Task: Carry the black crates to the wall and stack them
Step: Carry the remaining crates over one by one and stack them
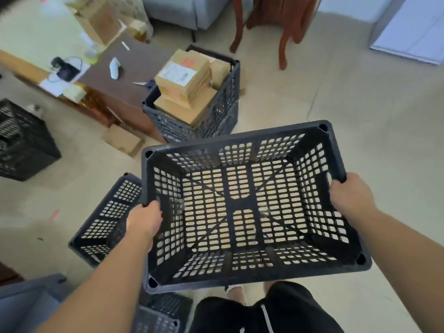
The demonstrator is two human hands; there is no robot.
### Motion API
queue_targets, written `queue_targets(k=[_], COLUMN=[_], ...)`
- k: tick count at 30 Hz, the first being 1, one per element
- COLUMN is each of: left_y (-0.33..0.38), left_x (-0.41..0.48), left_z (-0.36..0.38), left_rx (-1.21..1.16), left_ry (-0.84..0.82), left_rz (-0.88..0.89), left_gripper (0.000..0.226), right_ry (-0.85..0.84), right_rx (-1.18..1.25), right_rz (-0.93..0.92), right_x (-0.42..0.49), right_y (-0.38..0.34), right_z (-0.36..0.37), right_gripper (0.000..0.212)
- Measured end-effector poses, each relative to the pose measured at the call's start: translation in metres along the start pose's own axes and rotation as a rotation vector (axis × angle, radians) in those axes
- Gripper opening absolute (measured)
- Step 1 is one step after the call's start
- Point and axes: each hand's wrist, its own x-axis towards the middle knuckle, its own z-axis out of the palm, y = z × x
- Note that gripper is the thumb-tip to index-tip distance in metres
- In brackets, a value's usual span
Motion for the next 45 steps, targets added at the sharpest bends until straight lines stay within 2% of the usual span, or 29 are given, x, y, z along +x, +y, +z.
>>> queue_targets(k=[6, 9, 18, 25, 38, 45], left_y=[0.044, 0.06, 0.102, 0.126, 0.197, 0.213], left_x=[-0.056, -0.089, -0.216, -0.307, -0.4, -0.488], left_z=[0.053, 0.094, 0.254, 0.38, 0.644, 0.756], left_rx=[0.112, 0.193, 0.348, 0.514, 0.861, 1.023], left_ry=[-0.16, -0.238, -0.423, -0.552, -0.881, -1.026], left_rz=[0.077, 0.105, 0.339, 0.47, 0.64, 0.826], left_gripper=[0.043, 0.022, 0.017, 0.026, 0.034, 0.04], right_ry=[0.112, 0.161, 0.269, 0.374, 0.564, 0.658], right_rx=[0.104, 0.15, 0.336, 0.45, 0.542, 0.618], right_rz=[0.174, 0.247, 0.498, 0.708, 1.105, 1.309], right_x=[-0.02, -0.018, -0.009, -0.008, 0.04, 0.032], right_y=[0.074, 0.114, 0.261, 0.356, 0.437, 0.461], right_z=[-0.068, -0.1, -0.202, -0.271, -0.346, -0.368], right_gripper=[0.027, 0.029, 0.032, 0.035, 0.034, 0.031])
